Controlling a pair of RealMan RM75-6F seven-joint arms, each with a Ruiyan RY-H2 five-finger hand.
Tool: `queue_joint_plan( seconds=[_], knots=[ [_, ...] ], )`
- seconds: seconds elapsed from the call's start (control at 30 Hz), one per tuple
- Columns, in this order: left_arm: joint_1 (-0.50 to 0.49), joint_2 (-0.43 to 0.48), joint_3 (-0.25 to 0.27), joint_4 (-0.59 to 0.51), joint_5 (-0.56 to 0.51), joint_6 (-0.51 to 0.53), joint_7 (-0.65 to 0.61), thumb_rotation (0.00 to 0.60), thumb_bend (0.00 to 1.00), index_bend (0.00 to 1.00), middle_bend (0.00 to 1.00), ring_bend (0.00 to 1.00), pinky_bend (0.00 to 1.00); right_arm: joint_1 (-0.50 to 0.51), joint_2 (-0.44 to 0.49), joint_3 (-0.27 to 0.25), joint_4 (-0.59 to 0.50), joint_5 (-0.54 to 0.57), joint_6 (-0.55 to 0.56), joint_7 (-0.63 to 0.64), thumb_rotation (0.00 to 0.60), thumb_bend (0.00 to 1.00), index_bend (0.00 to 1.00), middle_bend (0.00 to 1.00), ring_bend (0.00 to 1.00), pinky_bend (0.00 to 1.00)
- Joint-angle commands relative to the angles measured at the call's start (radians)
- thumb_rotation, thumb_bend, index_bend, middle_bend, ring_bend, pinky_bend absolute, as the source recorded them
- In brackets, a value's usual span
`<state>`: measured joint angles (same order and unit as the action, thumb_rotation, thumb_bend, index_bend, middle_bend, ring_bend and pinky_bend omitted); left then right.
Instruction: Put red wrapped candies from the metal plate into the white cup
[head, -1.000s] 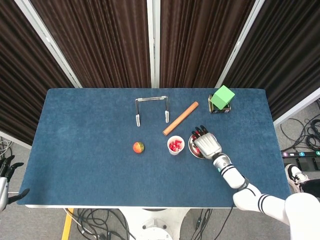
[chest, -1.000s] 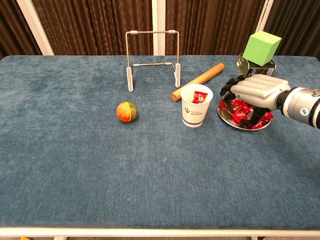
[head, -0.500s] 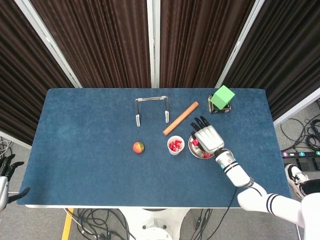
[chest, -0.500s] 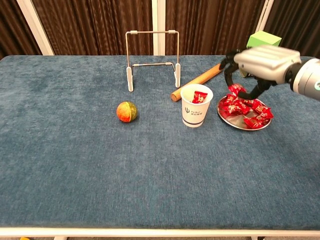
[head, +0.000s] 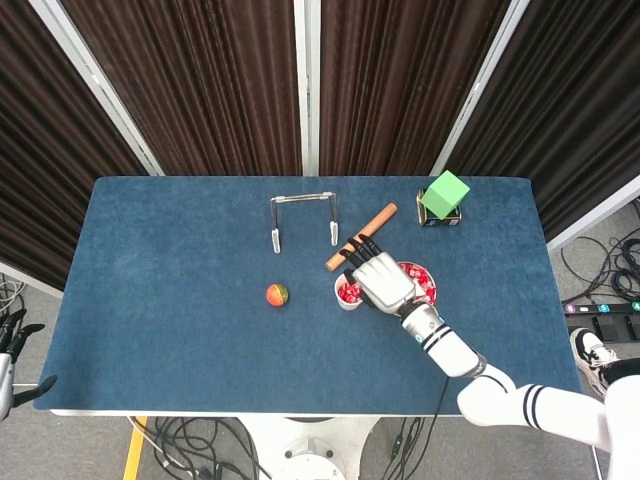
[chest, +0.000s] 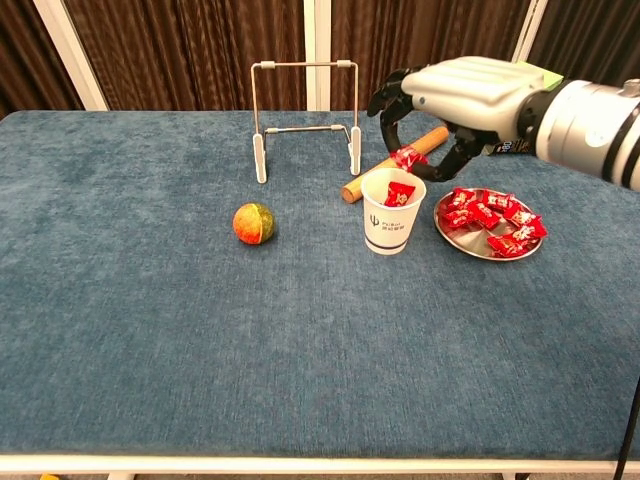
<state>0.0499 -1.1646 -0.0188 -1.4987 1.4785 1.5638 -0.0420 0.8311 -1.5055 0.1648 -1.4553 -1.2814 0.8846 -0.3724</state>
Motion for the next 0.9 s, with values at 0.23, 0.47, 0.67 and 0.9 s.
queue_joint_plan(
  seconds=[0.23,0.47,0.67,0.9],
  knots=[
    [0.0,-0.004,-0.002,0.006,-0.005,-0.004,-0.006,0.6,0.0,0.32,0.19,0.11,0.19,0.012,-0.036,-0.011,0.041,0.04,-0.023,-0.022,0.6,0.21,0.37,0.13,0.0,0.01],
    [-0.002,-0.002,-0.003,0.005,-0.001,-0.003,-0.005,0.6,0.0,0.32,0.19,0.11,0.19,-0.006,-0.008,0.006,0.036,0.049,0.017,0.004,0.6,0.1,0.33,0.13,0.0,0.01],
    [-0.004,-0.005,-0.003,0.006,0.002,-0.004,-0.003,0.6,0.0,0.32,0.19,0.11,0.19,-0.026,0.016,-0.007,0.094,0.108,-0.01,0.003,0.6,0.18,0.41,0.13,0.0,0.01],
    [-0.005,-0.006,-0.002,0.004,0.002,-0.006,-0.001,0.6,0.0,0.32,0.19,0.11,0.19,-0.015,-0.069,-0.057,0.238,0.149,-0.081,-0.052,0.6,0.21,0.46,0.13,0.0,0.01]
  ],
)
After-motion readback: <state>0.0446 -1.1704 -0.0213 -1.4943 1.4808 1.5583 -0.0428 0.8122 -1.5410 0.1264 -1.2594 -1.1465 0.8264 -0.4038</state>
